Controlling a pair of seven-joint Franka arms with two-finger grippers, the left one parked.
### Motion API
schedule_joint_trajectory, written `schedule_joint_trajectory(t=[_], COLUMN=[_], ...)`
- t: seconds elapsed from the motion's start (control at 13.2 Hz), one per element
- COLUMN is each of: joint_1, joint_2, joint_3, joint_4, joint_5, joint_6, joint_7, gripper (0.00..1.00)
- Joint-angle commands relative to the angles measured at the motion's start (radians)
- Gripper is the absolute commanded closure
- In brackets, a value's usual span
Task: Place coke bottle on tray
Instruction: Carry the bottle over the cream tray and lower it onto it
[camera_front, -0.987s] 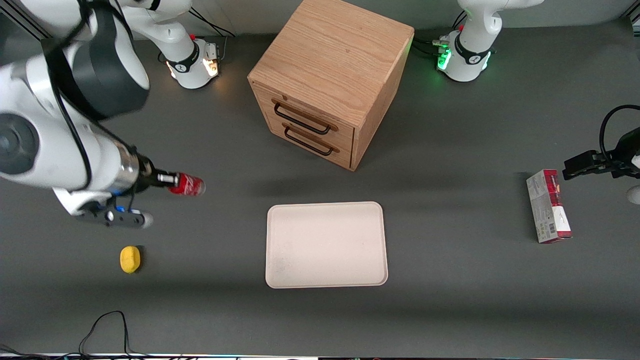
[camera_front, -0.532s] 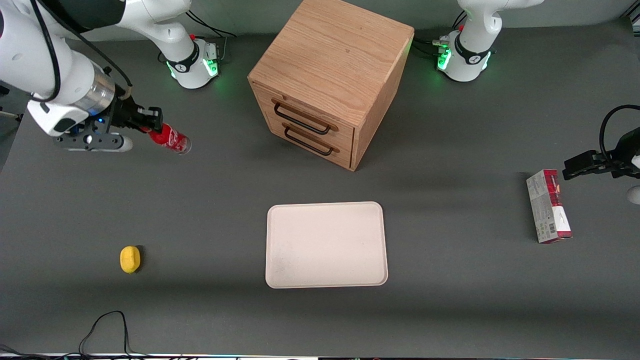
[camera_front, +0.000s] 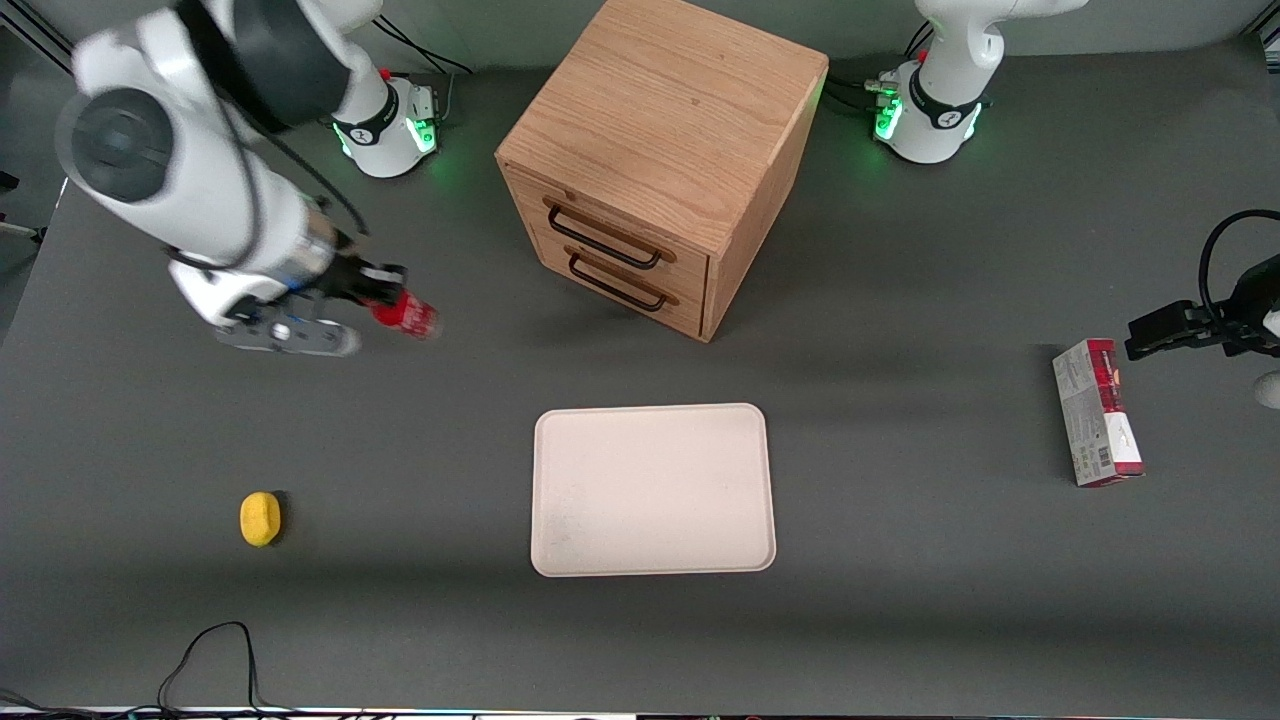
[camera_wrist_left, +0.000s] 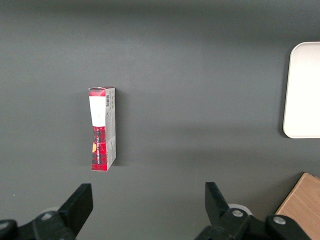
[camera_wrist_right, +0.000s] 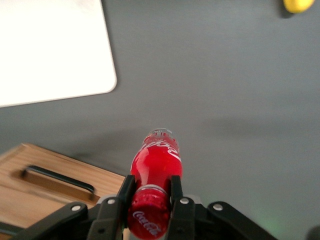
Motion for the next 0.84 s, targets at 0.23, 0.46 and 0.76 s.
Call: schedule_joint_trajectory(t=[0.23,0.46,0.76], joint_1=[0.052,0.052,0.052], joint_2=[0.411,0.462,0.489], joint_3=[0.022,0.022,0.019], joint_4=[0.534,0.571,0.571], joint_5=[0.032,0.031,0.026], joint_6=[-0.026,0.023,0.078], joint_7=[0.24,0.263,0.274], gripper=[1.0,1.0,1.0])
